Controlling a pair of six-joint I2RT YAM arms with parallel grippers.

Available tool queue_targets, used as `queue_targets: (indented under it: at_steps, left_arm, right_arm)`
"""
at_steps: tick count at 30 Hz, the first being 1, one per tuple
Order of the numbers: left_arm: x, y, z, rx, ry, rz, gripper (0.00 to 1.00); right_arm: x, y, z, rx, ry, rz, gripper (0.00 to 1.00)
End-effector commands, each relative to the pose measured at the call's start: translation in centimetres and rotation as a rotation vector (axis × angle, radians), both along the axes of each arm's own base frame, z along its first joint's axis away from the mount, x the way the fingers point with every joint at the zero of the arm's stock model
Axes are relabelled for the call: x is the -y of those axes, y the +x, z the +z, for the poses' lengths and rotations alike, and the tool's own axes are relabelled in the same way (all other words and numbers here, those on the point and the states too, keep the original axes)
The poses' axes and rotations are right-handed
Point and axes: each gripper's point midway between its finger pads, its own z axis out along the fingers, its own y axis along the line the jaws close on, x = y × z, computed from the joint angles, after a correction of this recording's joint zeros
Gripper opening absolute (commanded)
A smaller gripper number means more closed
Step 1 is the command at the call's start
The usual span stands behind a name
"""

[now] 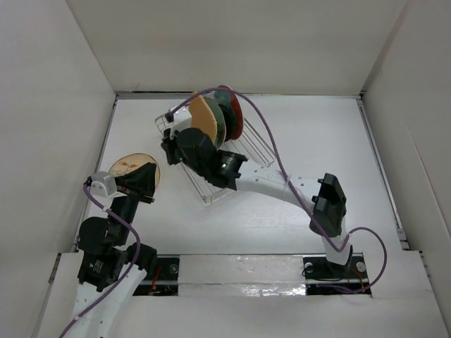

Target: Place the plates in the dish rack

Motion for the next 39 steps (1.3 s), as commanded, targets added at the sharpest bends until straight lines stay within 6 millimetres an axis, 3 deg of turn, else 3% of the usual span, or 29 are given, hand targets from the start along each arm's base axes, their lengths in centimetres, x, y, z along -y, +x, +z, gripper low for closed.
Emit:
queue_targets:
  at_steps: [1, 2, 3, 4, 6, 7, 11, 13, 15, 17, 20, 22, 29, 39]
  left_arm:
    - [-1.3, -0.9, 2.4, 0.073, -0.049, 0.048, 0.11]
    - [-1.4, -0.9, 2.4, 0.074, -0.054, 0.055, 0.06]
    - [-1.6, -1.1, 2.6, 0.082, -0.059, 0.06, 0.0]
    - [-1.9, -1.2, 2.7, 0.086, -0.066, 0.073, 0.0]
    - [-2.3, -1.6, 3.0, 0.101, -0.079, 0.085, 0.0]
    - [-2.6, -1.6, 3.1, 0.105, -0.085, 0.097, 0.0]
    - [-3.1, -2.2, 3.5, 0.125, -0.103, 0.113, 0.0]
    - [-3.2, -2.4, 3.7, 0.133, -0.109, 0.11, 0.06]
    - [-3.1, -2.4, 3.8, 0.137, -0.111, 0.105, 0.15]
    - [-3.0, -2.4, 3.8, 0.138, -0.109, 0.101, 0.19]
    - [-2.9, -2.5, 3.8, 0.14, -0.108, 0.095, 0.22]
    - [-2.8, -2.5, 3.8, 0.143, -0.108, 0.091, 0.23]
    - [-2.6, -2.6, 3.8, 0.145, -0.103, 0.078, 0.24]
    - [-2.2, -2.3, 3.5, 0.128, -0.095, 0.065, 0.24]
  right_arm:
    - [-4.8, -2.9, -5.0, -0.145, 0.078, 0.074, 0.0]
    - [-5.4, -3.5, -6.1, -0.188, 0.076, 0.067, 0.0]
    - [-6.7, -4.7, -5.9, -0.198, 0.092, 0.086, 0.0]
    - [-7.4, -4.9, -8.0, -0.224, 0.068, 0.076, 0.0]
    - [-8.4, -5.6, -9.2, -0.275, 0.087, 0.071, 0.0]
    - [-8.8, -5.5, -10.9, -0.307, 0.084, 0.054, 0.0]
    - [-9.1, -5.3, -13.9, -0.354, 0.073, -0.01, 0.02]
    - [-9.4, -5.2, -15.7, -0.38, 0.071, -0.028, 0.11]
    - [-9.9, -5.2, -18.0, -0.425, 0.074, -0.049, 0.3]
    - [-10.5, -5.2, -18.8, -0.465, 0.103, -0.064, 0.5]
    - [-10.9, -4.9, -21.7, -0.52, 0.113, -0.086, 0.62]
    - [-11.2, -4.6, -23.3, -0.562, 0.136, -0.094, 0.63]
    - [-11.6, -1.9, -25.4, -0.637, 0.242, -0.146, 0.66]
    - [-12.0, 0.7, -26.2, -0.683, 0.338, -0.186, 0.6]
